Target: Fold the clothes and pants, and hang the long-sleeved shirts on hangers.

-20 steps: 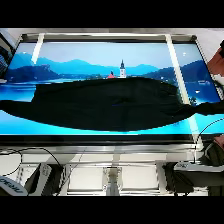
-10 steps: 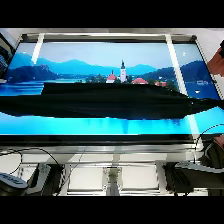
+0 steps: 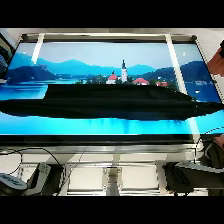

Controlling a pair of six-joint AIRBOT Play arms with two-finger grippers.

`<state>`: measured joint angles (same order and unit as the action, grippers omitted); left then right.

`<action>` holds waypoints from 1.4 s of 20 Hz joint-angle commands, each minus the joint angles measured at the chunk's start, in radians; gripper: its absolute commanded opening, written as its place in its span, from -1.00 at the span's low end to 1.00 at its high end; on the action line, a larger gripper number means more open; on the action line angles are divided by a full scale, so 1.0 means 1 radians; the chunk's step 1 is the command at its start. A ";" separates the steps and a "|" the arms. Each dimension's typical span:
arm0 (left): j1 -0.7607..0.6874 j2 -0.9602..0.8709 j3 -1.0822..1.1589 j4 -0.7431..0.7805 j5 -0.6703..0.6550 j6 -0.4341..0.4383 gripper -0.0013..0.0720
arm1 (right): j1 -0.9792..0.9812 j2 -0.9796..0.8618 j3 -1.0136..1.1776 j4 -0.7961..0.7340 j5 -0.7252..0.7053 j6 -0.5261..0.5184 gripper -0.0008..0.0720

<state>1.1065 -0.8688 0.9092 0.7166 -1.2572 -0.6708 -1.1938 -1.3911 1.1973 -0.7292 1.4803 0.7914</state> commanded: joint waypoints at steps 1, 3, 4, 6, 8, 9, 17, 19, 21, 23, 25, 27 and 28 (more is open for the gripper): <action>-0.021 0.000 -0.087 0.111 0.000 0.006 -0.90 | -0.001 0.000 0.000 -0.199 -0.074 0.105 -0.91; -0.026 0.000 -0.169 0.121 0.020 0.027 -0.90 | 0.001 0.000 0.000 -0.249 -0.089 0.159 -0.91; -0.035 0.000 -0.197 0.121 0.023 0.048 -0.90 | 0.011 -0.001 0.000 -0.253 -0.081 0.166 -0.91; -0.067 0.000 -0.214 0.121 0.040 0.066 -0.90 | 0.068 -0.002 0.000 -0.312 -0.067 0.190 -0.91; -0.104 0.000 -0.203 0.106 0.097 0.035 -0.90 | 0.162 -0.002 0.001 -0.412 -0.067 0.230 -0.91; -0.129 0.000 -0.186 0.106 0.149 -0.022 -0.90 | 0.214 -0.002 0.003 -0.436 -0.070 0.244 -0.91; -0.376 -0.127 0.109 0.283 0.434 -0.490 -0.90 | 0.394 -0.094 0.296 -0.382 -0.307 0.577 -0.91; -0.417 -0.220 0.145 0.286 0.426 -0.563 -0.90 | 0.417 -0.149 0.334 -0.381 -0.302 0.619 -0.91; -0.469 -0.292 0.159 0.286 0.429 -0.572 -0.90 | 0.441 -0.190 0.335 -0.383 -0.306 0.634 -0.91; -0.509 -0.338 0.165 0.286 0.430 -0.572 -0.90 | 0.451 -0.212 0.335 -0.386 -0.307 0.633 -0.91; -0.513 -0.339 0.165 0.303 0.431 -0.572 -0.90 | 0.442 -0.203 0.335 -0.435 -0.298 0.587 -0.91; -0.483 -0.319 0.165 0.353 0.428 -0.618 -0.90 | 0.406 -0.188 0.335 -0.484 -0.232 0.523 -0.91; -0.471 -0.307 0.165 0.411 0.410 -0.661 -0.90 | 0.377 -0.186 0.335 -0.481 -0.172 0.491 -0.91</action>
<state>0.6239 -1.1793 1.0683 1.0298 -0.8421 -1.2537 -0.7799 -1.5803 1.5276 -1.1595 1.2247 1.3544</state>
